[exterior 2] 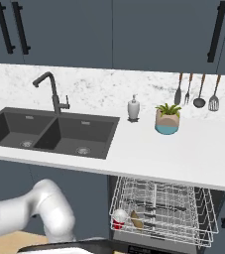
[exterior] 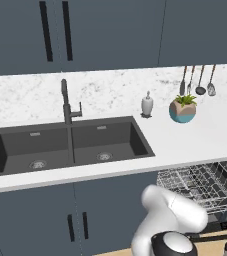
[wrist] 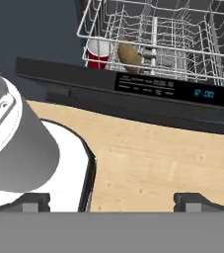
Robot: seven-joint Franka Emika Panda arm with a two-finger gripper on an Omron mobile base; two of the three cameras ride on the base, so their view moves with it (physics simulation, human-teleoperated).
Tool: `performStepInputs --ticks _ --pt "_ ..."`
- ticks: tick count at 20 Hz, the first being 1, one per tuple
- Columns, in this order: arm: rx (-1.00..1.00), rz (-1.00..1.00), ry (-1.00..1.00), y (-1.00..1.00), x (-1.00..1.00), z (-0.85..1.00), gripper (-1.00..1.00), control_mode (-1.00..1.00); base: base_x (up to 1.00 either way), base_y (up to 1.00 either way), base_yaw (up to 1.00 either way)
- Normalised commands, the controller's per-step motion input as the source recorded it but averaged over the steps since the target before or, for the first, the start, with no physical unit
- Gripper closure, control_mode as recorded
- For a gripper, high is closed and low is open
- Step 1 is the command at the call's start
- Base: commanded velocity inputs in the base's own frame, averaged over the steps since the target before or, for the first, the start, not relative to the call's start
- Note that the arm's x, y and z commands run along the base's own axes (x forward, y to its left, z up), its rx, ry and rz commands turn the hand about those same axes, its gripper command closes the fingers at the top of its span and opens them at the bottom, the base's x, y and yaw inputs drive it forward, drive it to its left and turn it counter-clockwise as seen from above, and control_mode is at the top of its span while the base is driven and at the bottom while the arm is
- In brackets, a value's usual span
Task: Pick up the cup and bowl from the counter, place them in the dishwasher, and close the dishwasher door.
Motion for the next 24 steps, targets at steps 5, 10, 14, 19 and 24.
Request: performStepInputs --ticks 5,10,14,19,24 --pt "0.22 -0.09 -0.15 -0.06 -0.78 -0.25 -1.0 -1.0 0.0 0.0 0.0" --pt "0.48 -0.03 -0.25 -0.11 -0.31 -0.66 -1.0 -1.0 0.0 0.0 0.0" --pt "0.52 0.0 -0.42 -0.11 0.0 -0.69 -1.0 -1.0 0.0 0.0 0.0" --pt "0.43 0.0 -0.48 -0.03 0.0 -0.6 -1.0 -1.0 0.0 0.0 0.0" --pt "0.33 -0.06 -0.54 0.0 0.22 -0.55 -1.0 -1.0 0.0 0.0 0.0"
